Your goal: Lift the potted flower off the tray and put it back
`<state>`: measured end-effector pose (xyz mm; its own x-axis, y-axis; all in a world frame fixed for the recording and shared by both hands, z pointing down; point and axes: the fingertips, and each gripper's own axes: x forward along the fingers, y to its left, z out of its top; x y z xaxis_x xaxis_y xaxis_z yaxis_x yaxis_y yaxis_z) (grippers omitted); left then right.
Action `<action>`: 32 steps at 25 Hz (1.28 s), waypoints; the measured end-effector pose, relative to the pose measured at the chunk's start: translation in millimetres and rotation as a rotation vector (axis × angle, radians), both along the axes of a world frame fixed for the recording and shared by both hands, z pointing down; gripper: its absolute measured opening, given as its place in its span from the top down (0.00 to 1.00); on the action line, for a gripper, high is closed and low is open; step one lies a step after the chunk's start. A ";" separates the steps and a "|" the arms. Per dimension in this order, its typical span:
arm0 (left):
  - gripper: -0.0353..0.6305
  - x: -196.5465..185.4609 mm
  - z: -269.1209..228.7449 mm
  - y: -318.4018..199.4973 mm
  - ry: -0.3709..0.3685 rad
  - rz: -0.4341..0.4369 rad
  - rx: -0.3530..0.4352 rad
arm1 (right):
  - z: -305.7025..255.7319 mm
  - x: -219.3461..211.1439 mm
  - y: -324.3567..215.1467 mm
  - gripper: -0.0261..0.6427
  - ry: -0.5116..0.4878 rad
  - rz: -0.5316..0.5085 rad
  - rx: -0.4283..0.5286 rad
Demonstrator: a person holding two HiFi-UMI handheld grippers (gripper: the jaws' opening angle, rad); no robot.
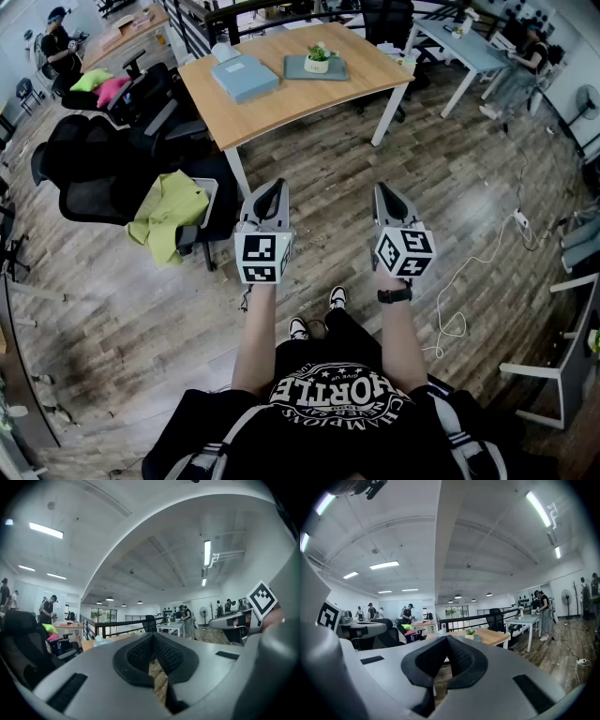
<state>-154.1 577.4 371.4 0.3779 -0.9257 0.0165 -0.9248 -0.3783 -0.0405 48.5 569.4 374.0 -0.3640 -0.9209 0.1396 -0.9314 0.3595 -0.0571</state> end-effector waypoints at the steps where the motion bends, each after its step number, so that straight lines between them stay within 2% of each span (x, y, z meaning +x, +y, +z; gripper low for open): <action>1: 0.92 -0.5 4.3 -4.4 -0.005 -0.004 -0.021 | 3.0 -0.7 -3.3 0.94 -0.007 0.000 -0.003; 4: 0.92 1.1 12.8 -18.7 -0.016 -0.014 -0.052 | 11.4 -0.8 -17.5 0.94 -0.026 -0.008 -0.009; 9: 0.92 14.1 8.2 -54.6 -0.009 -0.006 -0.039 | 17.4 1.8 -63.8 0.93 -0.063 -0.041 -0.011; 13: 0.92 22.2 -1.6 -101.9 -0.018 -0.036 -0.036 | 10.7 -2.8 -112.0 0.94 -0.018 -0.081 -0.012; 16: 0.92 35.8 -5.9 -136.1 -0.044 -0.059 -0.027 | 6.1 16.5 -144.5 0.94 -0.010 -0.047 -0.010; 25: 0.92 84.0 6.4 -218.2 -0.021 -0.020 -0.033 | 13.9 84.4 -230.1 0.94 -0.015 -0.010 -0.009; 32: 0.92 109.5 11.0 -263.1 0.001 -0.030 -0.031 | 20.5 97.8 -269.9 0.94 0.001 -0.044 -0.007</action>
<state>-44.6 314.3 382.4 0.3501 -0.9356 0.0447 -0.9358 -0.3515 -0.0282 146.3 299.6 394.5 -0.4036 -0.9031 0.1467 -0.9149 0.3993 -0.0589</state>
